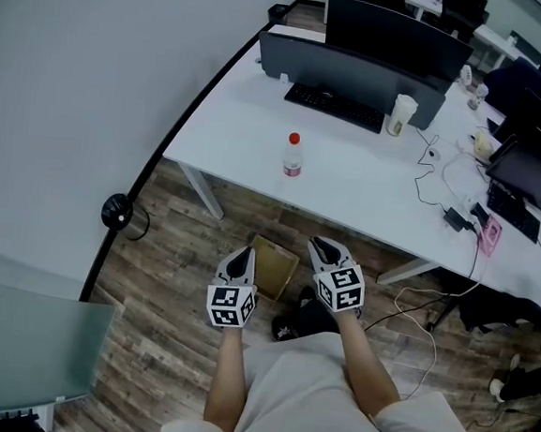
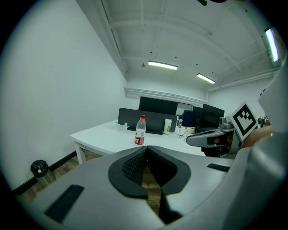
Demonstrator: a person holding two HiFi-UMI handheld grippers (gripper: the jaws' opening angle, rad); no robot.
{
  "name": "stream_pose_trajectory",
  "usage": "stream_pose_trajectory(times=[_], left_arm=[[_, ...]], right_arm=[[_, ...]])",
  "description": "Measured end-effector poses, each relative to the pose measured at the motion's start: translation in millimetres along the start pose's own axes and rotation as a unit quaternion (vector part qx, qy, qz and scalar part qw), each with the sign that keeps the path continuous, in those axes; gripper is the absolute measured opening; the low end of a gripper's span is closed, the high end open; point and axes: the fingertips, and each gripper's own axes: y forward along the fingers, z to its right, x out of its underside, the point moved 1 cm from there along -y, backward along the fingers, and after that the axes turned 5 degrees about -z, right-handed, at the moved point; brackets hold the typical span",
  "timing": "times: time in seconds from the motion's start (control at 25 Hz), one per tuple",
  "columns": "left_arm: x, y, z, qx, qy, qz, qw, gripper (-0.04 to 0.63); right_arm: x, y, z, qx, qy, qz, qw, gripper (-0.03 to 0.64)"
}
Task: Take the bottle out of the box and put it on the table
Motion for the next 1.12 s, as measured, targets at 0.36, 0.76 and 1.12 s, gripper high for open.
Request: stream_pose_trajectory(times=[0.36,0.76,1.12], left_arm=[[4.3,6.2,-5.0,0.009,-0.005,-0.001,0.9999,0.015],[6.2,15.5,-0.7,0.029,-0.009,-0.003,0.9995,0.015],[2.2,17.3,4.4,0.034,-0.007,0.002,0.9994,0.015]], right_arm=[[2.9,9.2,-5.3,-0.004,0.006,0.001,1.000,0.041],[2.6,12.9,-3.5,0.007,0.001,-0.008,1.000,0.040],[8.0,7.3,6.0,0.018,0.015,-0.007,1.000,0.040]])
